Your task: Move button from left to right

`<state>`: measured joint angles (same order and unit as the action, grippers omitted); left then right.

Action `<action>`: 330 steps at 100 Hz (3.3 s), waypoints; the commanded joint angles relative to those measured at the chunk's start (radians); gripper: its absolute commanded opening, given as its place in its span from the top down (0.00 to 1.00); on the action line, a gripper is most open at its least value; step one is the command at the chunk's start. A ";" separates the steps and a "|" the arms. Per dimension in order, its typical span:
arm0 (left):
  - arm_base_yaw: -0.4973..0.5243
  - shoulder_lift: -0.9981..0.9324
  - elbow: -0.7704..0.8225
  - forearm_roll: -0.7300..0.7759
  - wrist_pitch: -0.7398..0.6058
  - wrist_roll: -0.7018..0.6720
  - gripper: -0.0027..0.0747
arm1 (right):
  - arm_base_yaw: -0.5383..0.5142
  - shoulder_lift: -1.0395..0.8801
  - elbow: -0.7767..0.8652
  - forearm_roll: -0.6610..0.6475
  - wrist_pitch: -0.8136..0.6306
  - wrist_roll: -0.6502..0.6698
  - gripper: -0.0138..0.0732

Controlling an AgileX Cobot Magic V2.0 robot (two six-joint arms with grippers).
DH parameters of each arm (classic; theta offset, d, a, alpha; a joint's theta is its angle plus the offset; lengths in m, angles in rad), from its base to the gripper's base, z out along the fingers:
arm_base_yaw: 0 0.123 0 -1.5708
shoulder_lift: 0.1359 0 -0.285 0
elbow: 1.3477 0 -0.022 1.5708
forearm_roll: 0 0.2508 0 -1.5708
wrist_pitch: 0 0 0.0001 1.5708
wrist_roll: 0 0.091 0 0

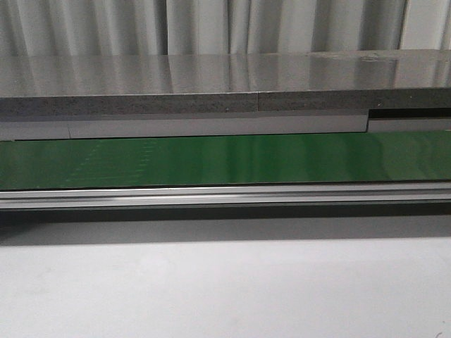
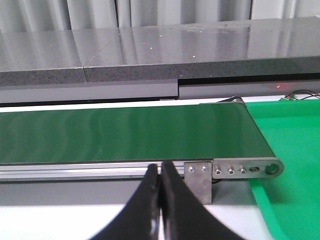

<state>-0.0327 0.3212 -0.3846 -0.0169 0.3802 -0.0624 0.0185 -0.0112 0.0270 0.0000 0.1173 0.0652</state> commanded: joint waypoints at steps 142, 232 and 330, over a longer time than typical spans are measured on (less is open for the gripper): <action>-0.007 0.592 -0.461 0.112 0.362 -0.005 0.09 | -0.003 -0.016 -0.015 0.000 -0.084 -0.003 0.92; 0.328 1.223 -0.879 0.154 0.384 0.050 0.12 | -0.003 -0.016 -0.015 0.000 -0.084 -0.003 0.92; 0.377 1.516 -0.988 0.095 0.338 0.077 0.12 | -0.003 -0.016 -0.015 0.000 -0.084 -0.003 0.92</action>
<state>0.3429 1.8760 -1.3428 0.1008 0.7600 0.0000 0.0185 -0.0112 0.0270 0.0000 0.1173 0.0652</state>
